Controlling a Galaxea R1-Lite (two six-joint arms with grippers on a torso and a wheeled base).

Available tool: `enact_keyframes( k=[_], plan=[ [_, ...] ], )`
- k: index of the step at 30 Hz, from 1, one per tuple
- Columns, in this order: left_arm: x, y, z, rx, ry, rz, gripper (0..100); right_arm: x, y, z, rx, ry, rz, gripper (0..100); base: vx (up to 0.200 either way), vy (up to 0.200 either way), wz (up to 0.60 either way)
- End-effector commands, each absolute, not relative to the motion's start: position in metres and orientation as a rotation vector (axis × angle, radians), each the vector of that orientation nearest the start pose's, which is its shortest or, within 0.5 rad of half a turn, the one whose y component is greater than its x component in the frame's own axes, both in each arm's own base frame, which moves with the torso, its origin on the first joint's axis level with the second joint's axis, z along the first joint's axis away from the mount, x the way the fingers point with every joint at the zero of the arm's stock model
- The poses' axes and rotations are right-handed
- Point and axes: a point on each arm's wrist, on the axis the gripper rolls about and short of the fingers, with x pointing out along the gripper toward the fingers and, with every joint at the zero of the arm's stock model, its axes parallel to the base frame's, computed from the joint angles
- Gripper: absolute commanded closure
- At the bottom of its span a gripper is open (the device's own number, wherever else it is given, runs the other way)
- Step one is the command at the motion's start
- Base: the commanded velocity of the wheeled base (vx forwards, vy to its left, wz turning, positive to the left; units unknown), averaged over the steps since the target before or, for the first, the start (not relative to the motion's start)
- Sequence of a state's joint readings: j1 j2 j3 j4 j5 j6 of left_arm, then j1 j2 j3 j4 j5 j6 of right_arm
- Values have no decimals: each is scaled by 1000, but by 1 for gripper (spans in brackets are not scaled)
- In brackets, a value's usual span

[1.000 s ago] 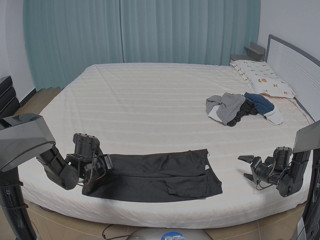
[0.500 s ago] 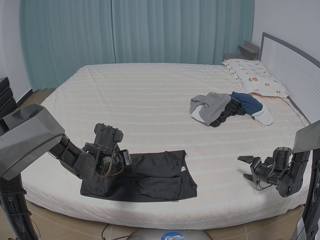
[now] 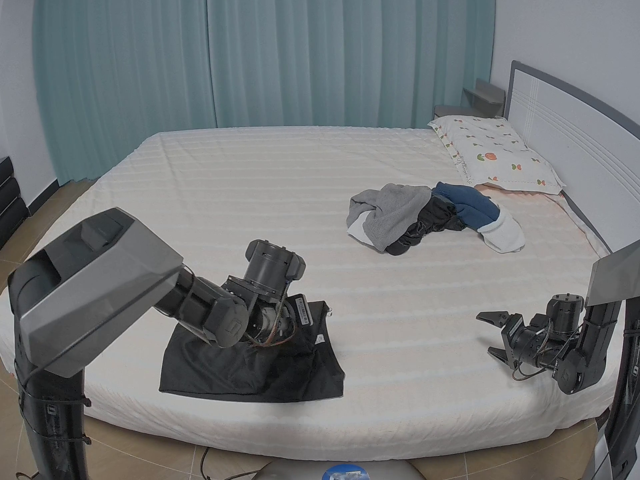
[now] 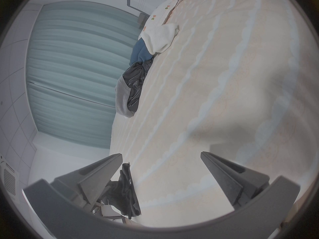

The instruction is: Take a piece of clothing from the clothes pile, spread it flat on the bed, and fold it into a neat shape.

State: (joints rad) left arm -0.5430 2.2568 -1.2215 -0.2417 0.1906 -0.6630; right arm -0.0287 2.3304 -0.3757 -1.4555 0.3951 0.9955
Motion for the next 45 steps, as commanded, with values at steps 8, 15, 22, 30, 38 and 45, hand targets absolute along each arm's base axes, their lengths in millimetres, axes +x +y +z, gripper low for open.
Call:
enact_keyframes(
  k=[8,15,22,30,38,45],
  plan=[
    [368,-227,16,-391,876,-58,100,300,0,-21,1069,635,86,0,0,0,0],
    [365,-228,19,-442,874,-44,0,300,0,-21,1069,635,86,0,0,0,0],
    [352,-219,53,-533,833,-42,0,300,0,-21,1069,635,86,0,0,0,0],
    [326,-189,55,-567,869,-60,0,300,0,-21,1068,636,86,0,0,0,0],
    [316,-144,34,-678,863,18,0,300,0,-21,1068,636,86,0,-75,0,0],
    [319,-133,30,-758,894,-2,0,299,1,-22,1067,640,86,0,0,0,0]
  ],
)
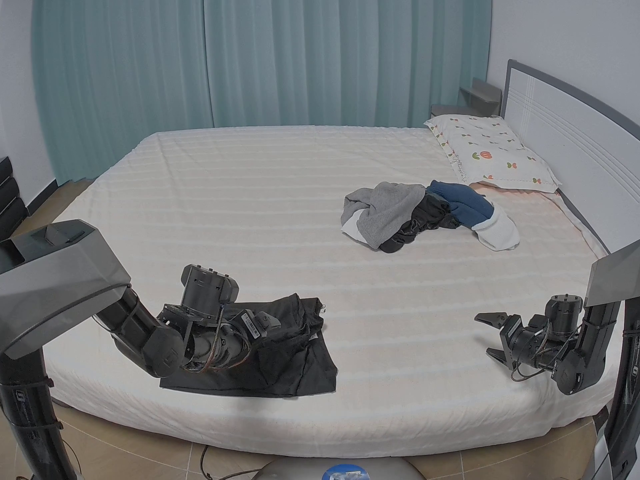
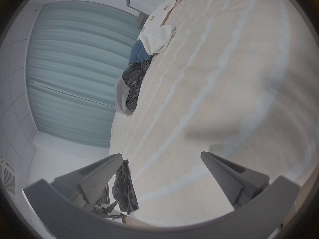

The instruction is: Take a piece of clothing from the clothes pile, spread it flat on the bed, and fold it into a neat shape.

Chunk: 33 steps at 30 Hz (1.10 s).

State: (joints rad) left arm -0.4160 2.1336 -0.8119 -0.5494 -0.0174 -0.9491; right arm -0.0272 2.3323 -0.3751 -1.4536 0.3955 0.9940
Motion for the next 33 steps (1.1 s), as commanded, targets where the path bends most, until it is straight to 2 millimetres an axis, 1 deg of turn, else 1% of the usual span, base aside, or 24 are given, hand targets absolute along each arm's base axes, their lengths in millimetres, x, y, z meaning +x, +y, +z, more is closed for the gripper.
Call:
enact_keyframes(
  k=[1,2,4,6,8,12,13,16,17,18,25,27,29,30,33],
  plan=[
    [319,-133,29,-758,895,-3,0,299,1,-22,1067,640,86,0,0,0,0],
    [322,-127,28,-777,884,-12,0,299,1,-22,1067,640,86,0,0,0,0],
    [325,-121,27,-790,863,-10,0,299,1,-22,1066,639,86,0,0,0,0],
    [325,-118,26,-793,851,-3,0,299,1,-22,1066,639,86,0,0,0,0],
    [324,-117,30,-798,838,-7,0,300,1,-22,1066,638,87,0,0,0,0],
    [324,-116,32,-801,834,-3,0,300,1,-22,1066,638,87,0,0,0,0],
    [324,-112,33,-819,829,11,0,300,1,-21,1066,637,89,0,0,0,0],
    [327,-101,38,-878,812,42,0,299,1,-22,1066,639,88,0,0,200,0],
    [327,-101,38,-878,812,42,0,299,1,-22,1066,639,88,0,0,200,0],
    [328,-93,40,-896,800,64,0,299,1,-22,1066,639,88,0,0,200,0],
    [331,-75,35,-922,807,98,0,300,1,-19,1064,628,87,0,0,200,0],
    [332,-69,36,-945,814,88,0,300,1,-14,1059,609,94,0,0,200,0],
    [332,-69,36,-945,814,88,0,300,1,-14,1059,609,94,0,0,200,0],
    [332,-63,35,-959,828,87,0,297,11,5,1036,574,118,0,0,200,0],
    [333,-59,36,-965,821,94,0,293,26,16,1010,560,137,0,0,200,0]
  ],
)
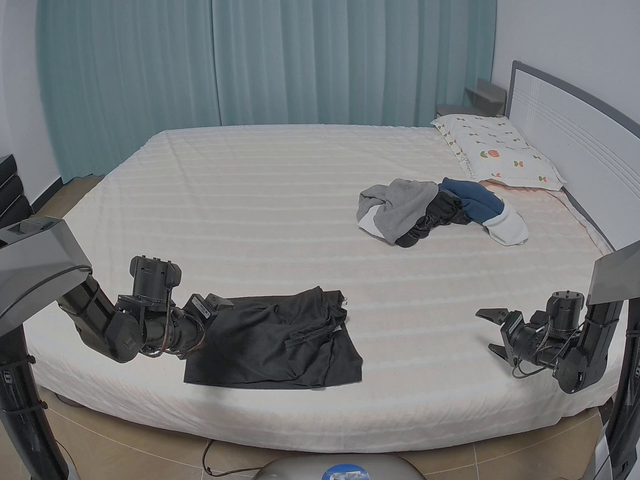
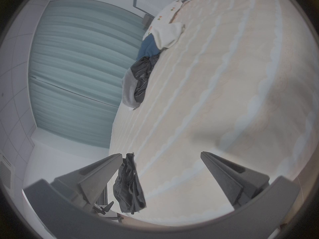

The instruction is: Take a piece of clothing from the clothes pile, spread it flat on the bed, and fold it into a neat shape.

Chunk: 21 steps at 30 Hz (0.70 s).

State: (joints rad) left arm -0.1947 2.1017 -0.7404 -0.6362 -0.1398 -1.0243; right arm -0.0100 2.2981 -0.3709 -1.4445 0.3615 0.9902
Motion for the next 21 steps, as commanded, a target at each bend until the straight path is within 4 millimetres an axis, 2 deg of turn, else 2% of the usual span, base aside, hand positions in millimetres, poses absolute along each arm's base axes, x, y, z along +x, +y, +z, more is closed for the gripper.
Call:
enact_keyframes(
  k=[1,4,7,8,15,18,20,21],
  plan=[
    [333,-59,36,-967,822,92,0,292,32,20,999,559,143,0,0,200,0],
    [334,-59,34,-966,823,97,0,293,44,24,977,558,138,0,0,200,0],
    [335,-56,35,-971,817,100,0,303,75,28,917,528,71,0,0,200,0],
    [335,-56,35,-971,817,100,0,303,79,28,911,530,68,0,0,200,0],
    [337,-55,30,-970,824,111,0,309,126,49,750,597,101,0,0,200,0],
    [337,-55,30,-970,825,113,0,311,138,51,699,615,103,0,0,200,0],
    [338,-55,28,-970,830,113,0,312,157,53,639,645,133,0,0,200,0],
    [337,-55,28,-969,830,117,0,312,158,54,637,643,134,0,0,200,0]
  ],
)
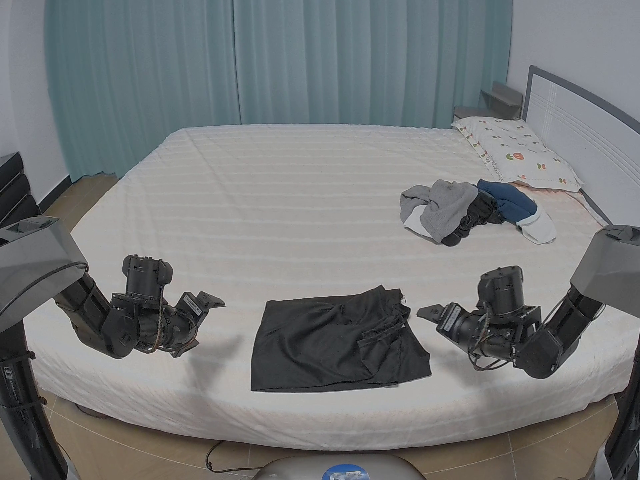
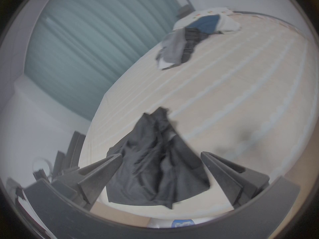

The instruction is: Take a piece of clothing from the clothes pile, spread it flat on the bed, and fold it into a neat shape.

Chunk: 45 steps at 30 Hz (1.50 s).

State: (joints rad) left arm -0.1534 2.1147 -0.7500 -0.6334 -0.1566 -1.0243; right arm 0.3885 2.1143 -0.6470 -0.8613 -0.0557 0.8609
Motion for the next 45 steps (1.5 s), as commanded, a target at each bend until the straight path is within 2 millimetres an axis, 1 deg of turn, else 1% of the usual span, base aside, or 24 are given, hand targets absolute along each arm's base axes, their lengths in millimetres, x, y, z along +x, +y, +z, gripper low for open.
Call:
enact_keyframes(
  k=[1,4,7,10,14,18,20,23,29,30,31,34,35,38,41,42,43,45],
  plan=[
    [338,-55,26,-969,833,119,0,312,165,51,599,661,150,0,0,200,0],
    [339,-56,20,-965,844,121,0,317,169,42,457,647,135,0,0,200,0],
    [340,-57,16,-956,849,126,0,320,169,33,350,643,109,0,0,200,0],
    [340,-57,16,-956,848,127,0,320,168,24,264,670,98,0,0,0,0],
    [341,-58,16,-953,846,130,0,321,165,17,206,697,70,0,0,0,0],
    [341,-58,15,-953,848,131,0,322,165,12,198,712,64,0,0,0,0],
    [341,-58,15,-953,848,131,0,323,164,3,186,733,55,0,0,0,0],
    [341,-58,15,-953,848,131,0,326,160,1,182,740,41,0,0,0,0],
    [341,-58,15,-953,848,131,0,325,142,4,181,755,2,0,0,0,0],
    [341,-58,15,-953,848,131,0,322,136,4,183,769,-4,0,0,0,0],
    [341,-58,15,-953,848,131,0,322,136,4,183,769,-4,0,0,0,0],
    [341,-58,15,-953,848,131,0,314,124,-2,180,802,-35,0,0,0,0],
    [341,-58,15,-953,848,131,0,314,124,-2,180,802,-35,0,0,0,0],
    [341,-58,15,-953,848,131,0,306,109,-3,185,829,-67,0,0,0,0],
    [342,-58,15,-953,846,130,0,301,95,-6,186,857,-89,0,0,0,0],
    [341,-58,15,-953,848,131,0,301,95,-6,185,859,-89,0,0,0,0],
    [342,-58,16,-953,846,130,0,298,87,-8,190,872,-99,0,0,0,0],
    [342,-58,16,-953,846,130,0,297,80,-5,208,866,-101,0,0,0,0]
  ],
)
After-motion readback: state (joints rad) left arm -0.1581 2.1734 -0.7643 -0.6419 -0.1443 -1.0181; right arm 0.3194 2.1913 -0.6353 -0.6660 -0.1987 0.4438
